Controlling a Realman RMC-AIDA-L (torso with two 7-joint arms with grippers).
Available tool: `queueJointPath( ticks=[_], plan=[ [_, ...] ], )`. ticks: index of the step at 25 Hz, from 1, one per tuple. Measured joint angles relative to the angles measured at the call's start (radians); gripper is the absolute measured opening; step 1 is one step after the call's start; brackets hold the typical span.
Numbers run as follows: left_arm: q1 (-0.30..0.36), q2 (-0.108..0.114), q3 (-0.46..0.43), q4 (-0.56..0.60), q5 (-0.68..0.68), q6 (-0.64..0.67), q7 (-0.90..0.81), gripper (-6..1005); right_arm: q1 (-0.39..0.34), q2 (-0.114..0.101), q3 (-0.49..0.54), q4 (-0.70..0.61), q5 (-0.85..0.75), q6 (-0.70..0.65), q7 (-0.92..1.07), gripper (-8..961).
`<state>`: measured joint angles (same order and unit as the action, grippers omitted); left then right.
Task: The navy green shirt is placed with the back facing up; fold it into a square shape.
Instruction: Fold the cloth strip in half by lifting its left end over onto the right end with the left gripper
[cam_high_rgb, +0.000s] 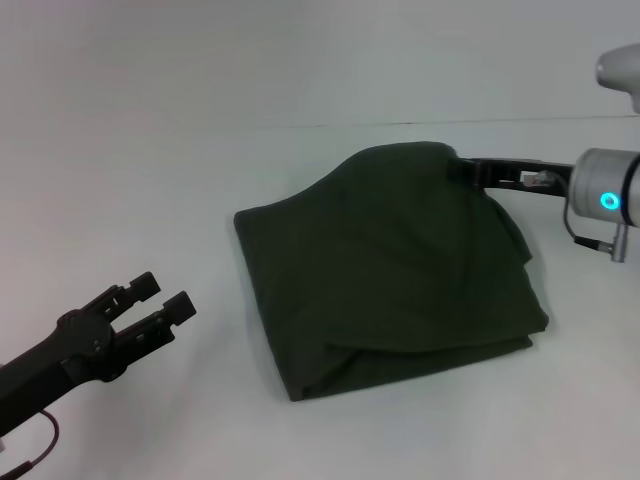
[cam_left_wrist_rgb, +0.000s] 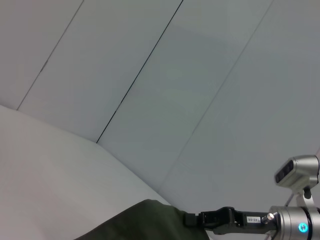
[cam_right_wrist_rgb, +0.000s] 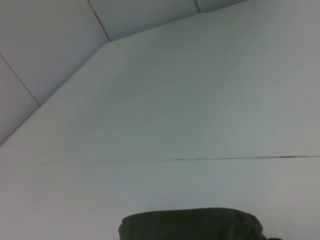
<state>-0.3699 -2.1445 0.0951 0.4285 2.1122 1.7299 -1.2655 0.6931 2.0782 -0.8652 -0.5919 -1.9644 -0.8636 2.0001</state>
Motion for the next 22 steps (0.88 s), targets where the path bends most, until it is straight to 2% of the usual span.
queueJointPath(
  ticks=[5,11,18,22],
  plan=[
    [-0.002,0.000,0.000,-0.001,0.000,0.000,0.000,885,-0.042,-0.002,0.029,-0.002,0.068,0.000,-0.047,31],
    [-0.004,0.000,0.000,-0.002,0.000,0.000,0.000,886,-0.050,-0.006,0.036,0.037,0.072,0.018,-0.070,30],
    [-0.004,0.000,0.000,-0.004,0.000,0.000,0.000,885,-0.068,-0.001,0.064,0.040,0.094,0.055,-0.106,95],
    [-0.003,0.000,-0.002,-0.003,0.000,0.000,0.000,885,-0.074,-0.013,0.114,0.030,0.125,0.053,-0.138,132]
  ],
)
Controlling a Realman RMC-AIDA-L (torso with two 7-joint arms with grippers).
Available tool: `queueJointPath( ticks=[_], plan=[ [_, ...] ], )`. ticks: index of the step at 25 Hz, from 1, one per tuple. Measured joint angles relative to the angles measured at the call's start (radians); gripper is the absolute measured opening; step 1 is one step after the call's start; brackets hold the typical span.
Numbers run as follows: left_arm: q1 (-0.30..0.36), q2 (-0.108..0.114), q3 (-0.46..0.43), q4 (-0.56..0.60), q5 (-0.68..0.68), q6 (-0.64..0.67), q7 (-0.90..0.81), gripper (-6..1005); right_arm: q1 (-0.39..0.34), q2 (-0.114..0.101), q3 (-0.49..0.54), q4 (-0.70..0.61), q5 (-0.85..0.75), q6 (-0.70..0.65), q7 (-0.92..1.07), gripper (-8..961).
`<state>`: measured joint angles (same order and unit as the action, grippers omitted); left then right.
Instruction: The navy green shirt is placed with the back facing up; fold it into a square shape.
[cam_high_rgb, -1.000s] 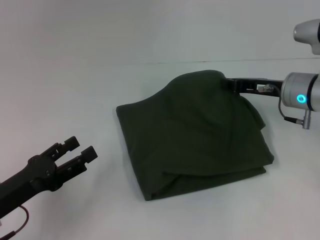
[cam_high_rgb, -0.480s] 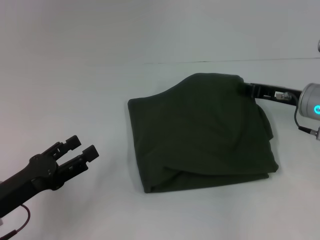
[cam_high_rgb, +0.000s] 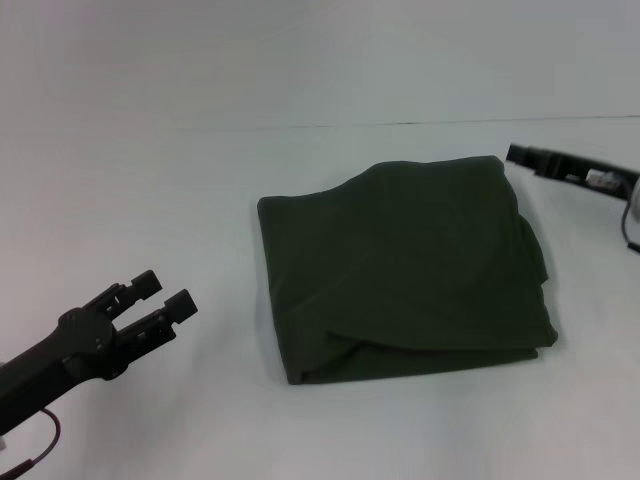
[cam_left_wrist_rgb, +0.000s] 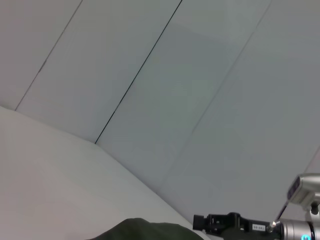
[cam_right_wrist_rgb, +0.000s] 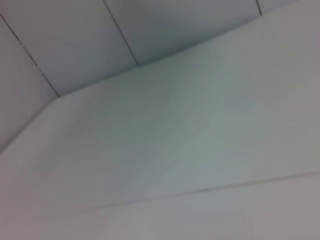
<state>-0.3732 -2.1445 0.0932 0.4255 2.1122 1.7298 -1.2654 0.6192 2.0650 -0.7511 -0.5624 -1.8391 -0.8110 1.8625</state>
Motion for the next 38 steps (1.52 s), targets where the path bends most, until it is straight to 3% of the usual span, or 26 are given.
queueJointPath(
  ticks=[5,10,15,24,38],
  plan=[
    [-0.002,0.000,-0.008,0.000,0.000,-0.001,0.000,886,0.000,-0.014,0.007,-0.033,0.005,-0.088,-0.001,178],
    [-0.003,0.000,-0.010,-0.001,-0.006,-0.001,0.000,886,0.016,-0.016,-0.002,-0.042,0.004,-0.290,-0.032,429],
    [-0.001,0.000,-0.011,-0.001,-0.024,-0.007,-0.001,886,0.051,-0.011,-0.032,-0.012,-0.015,-0.338,-0.021,409],
    [0.006,-0.002,-0.011,-0.001,-0.048,-0.013,-0.010,885,0.079,0.019,-0.179,0.072,-0.015,-0.027,-0.030,10],
    [0.008,-0.003,-0.010,-0.002,-0.048,-0.036,-0.011,885,0.093,0.030,-0.215,0.125,0.020,0.213,-0.104,1]
  ],
)
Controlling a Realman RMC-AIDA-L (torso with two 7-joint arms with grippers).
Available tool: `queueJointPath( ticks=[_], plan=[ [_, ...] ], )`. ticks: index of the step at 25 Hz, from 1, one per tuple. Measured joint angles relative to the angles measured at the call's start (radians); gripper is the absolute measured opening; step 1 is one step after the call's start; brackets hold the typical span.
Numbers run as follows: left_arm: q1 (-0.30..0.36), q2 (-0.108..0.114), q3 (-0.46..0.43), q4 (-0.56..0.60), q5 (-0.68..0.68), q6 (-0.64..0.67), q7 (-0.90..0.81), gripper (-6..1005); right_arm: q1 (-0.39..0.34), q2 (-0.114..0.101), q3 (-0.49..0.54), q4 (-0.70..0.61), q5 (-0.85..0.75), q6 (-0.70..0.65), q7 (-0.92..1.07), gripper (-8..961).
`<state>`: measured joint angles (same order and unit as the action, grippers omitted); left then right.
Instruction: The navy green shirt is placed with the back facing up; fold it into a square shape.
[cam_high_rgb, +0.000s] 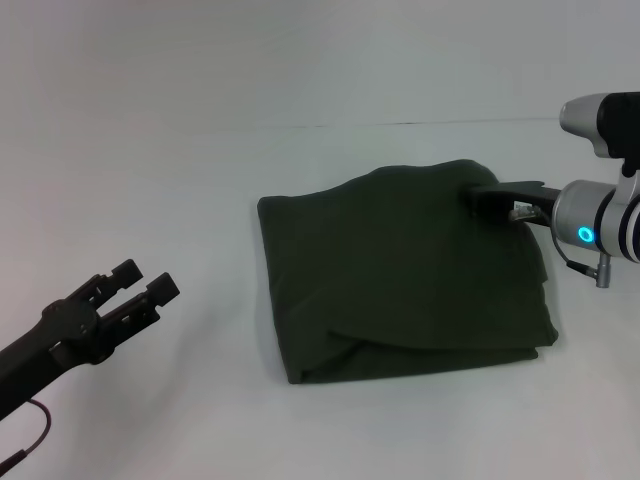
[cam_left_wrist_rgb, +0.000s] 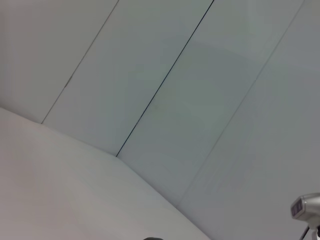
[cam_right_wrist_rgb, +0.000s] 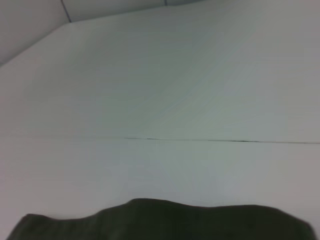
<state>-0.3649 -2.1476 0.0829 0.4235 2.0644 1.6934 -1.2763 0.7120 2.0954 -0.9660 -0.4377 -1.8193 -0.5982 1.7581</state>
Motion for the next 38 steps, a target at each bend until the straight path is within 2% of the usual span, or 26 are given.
queueJointPath(
  ticks=[4,8,13,19,23,28,34,38],
  plan=[
    [0.002,0.000,0.000,0.000,0.000,-0.001,0.000,886,-0.003,0.000,0.005,0.006,0.005,0.026,-0.005,2],
    [0.003,0.000,0.000,0.000,0.000,-0.002,0.000,885,-0.032,-0.005,0.010,-0.015,0.114,0.010,-0.046,3],
    [0.004,0.000,0.000,0.000,0.000,-0.002,-0.003,886,-0.080,-0.012,0.011,-0.065,0.220,-0.107,-0.105,4],
    [0.005,0.000,0.000,0.000,0.000,-0.002,-0.003,886,-0.124,-0.040,0.004,-0.068,0.190,-0.321,-0.096,5],
    [0.006,-0.001,0.000,0.000,-0.001,-0.002,-0.007,885,-0.156,-0.047,0.003,-0.064,0.130,-0.381,-0.092,6],
    [0.006,-0.002,0.000,0.000,-0.003,0.004,-0.014,886,-0.174,-0.053,0.010,-0.026,0.056,-0.356,-0.035,7],
    [0.003,-0.003,0.000,-0.003,-0.003,0.009,-0.014,886,-0.185,-0.055,0.016,-0.016,0.052,-0.293,-0.028,8],
    [0.001,-0.003,0.000,-0.010,-0.003,0.011,-0.014,886,-0.194,-0.047,0.023,-0.024,0.054,-0.253,-0.041,9]
  ],
)
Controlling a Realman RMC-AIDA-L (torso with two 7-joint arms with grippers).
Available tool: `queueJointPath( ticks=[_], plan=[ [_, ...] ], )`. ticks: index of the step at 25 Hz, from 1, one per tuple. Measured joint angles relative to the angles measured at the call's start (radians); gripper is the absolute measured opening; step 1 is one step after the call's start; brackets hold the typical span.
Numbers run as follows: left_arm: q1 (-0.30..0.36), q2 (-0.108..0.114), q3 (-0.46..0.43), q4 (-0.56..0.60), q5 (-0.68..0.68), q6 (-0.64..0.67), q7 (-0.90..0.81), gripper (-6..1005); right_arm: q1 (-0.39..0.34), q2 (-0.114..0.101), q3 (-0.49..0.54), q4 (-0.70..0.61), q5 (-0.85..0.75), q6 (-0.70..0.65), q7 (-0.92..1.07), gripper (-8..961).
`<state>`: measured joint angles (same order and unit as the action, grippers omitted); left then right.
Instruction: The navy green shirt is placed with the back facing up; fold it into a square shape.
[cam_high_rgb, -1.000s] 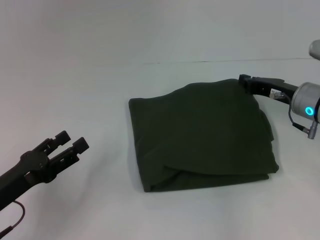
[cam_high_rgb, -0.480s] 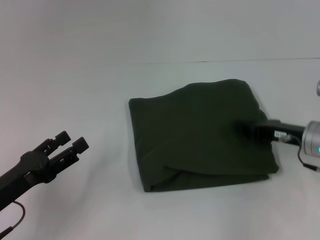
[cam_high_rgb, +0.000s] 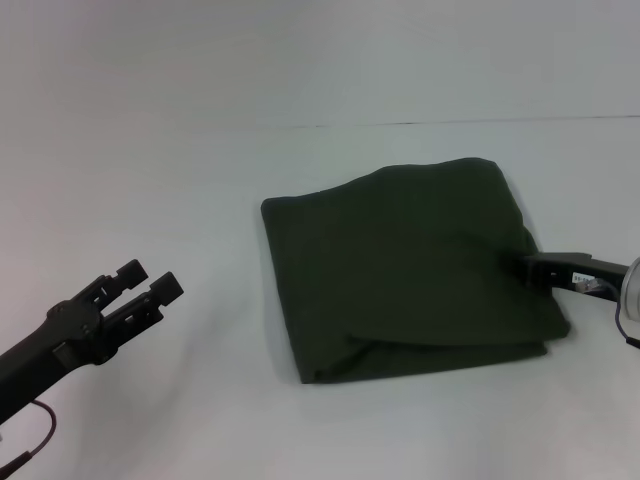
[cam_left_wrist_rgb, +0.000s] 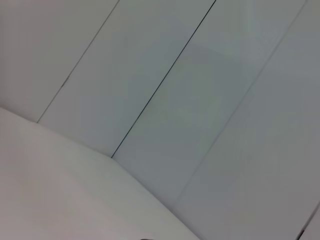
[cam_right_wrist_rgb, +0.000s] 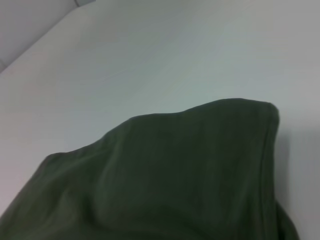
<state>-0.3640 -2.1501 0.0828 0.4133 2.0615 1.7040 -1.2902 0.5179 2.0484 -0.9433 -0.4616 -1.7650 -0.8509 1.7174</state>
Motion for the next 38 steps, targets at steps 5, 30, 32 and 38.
queueJointPath(
  ticks=[5,30,32,38],
  plan=[
    [-0.002,0.001,0.001,-0.002,0.000,0.002,0.000,885,-0.006,0.007,0.083,-0.043,0.007,-0.077,-0.041,10],
    [-0.115,0.033,0.063,-0.004,-0.094,-0.435,-0.472,886,0.080,-0.052,0.235,-0.136,0.003,-0.478,0.059,247],
    [-0.130,0.034,0.105,-0.004,-0.093,-0.470,-0.494,886,0.087,-0.054,0.234,-0.141,0.003,-0.481,0.065,318],
    [-0.184,0.031,0.186,-0.021,-0.093,-0.554,-0.525,886,0.109,-0.051,0.234,-0.161,0.002,-0.467,0.073,686]
  ],
)
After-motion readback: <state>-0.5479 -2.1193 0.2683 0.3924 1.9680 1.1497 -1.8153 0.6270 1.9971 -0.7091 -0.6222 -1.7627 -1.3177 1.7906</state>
